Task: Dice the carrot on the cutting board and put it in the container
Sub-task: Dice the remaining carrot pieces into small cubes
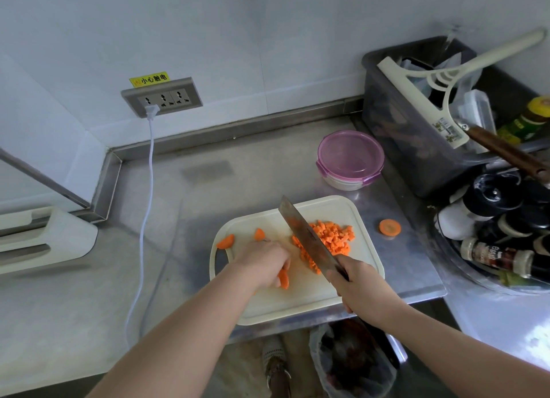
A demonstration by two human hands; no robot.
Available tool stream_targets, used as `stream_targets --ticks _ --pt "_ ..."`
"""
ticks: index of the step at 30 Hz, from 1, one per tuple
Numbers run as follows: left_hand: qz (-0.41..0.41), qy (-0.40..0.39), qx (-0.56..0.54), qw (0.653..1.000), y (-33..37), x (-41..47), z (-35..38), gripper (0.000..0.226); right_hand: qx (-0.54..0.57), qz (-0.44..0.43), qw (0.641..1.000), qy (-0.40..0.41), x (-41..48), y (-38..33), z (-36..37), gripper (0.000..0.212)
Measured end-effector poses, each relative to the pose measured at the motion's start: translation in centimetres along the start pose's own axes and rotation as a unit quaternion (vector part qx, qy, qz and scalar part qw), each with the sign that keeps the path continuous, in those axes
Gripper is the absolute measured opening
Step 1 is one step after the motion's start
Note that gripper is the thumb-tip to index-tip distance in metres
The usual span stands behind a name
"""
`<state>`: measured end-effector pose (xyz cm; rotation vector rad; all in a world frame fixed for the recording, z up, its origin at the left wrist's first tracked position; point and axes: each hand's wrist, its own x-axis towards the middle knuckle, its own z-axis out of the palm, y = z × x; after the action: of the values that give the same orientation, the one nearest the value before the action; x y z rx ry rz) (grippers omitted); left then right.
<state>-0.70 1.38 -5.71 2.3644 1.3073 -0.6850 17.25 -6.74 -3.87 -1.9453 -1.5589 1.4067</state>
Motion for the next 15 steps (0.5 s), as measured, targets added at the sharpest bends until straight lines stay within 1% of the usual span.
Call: stream_targets --ticks 3,5,8,10,13,15 --pt "0.000 -0.019 -0.028 0.999 -0.2 -0.1 0.0 0.021 0.000 -0.003 1.000 0.002 -0.2 -0.1 0.0 0.022" --pt "-0.014 -0.027 -0.036 0.999 -0.8 -0.4 -0.6 0.019 -0.005 -0.004 1.000 0.001 -0.2 -0.1 0.1 0.022" --pt "-0.043 -0.014 -0.005 0.999 -2.6 0.0 -2.0 0.021 -0.005 -0.002 1.000 0.000 -0.2 -0.1 0.2 0.020" --pt "-0.074 -0.032 -0.011 0.997 -3.2 0.1 -2.9 0.025 -0.004 -0.001 1.000 0.001 -0.2 -0.1 0.3 0.020" --pt "-0.083 -0.041 0.017 0.996 -3.1 0.8 -2.9 0.027 -0.011 -0.005 1.000 0.002 -0.2 -0.3 0.4 0.018" --pt "-0.086 -0.033 0.020 0.996 -2.8 1.1 -2.6 0.029 -0.014 -0.010 1.000 0.004 -0.2 -0.4 0.5 0.019"
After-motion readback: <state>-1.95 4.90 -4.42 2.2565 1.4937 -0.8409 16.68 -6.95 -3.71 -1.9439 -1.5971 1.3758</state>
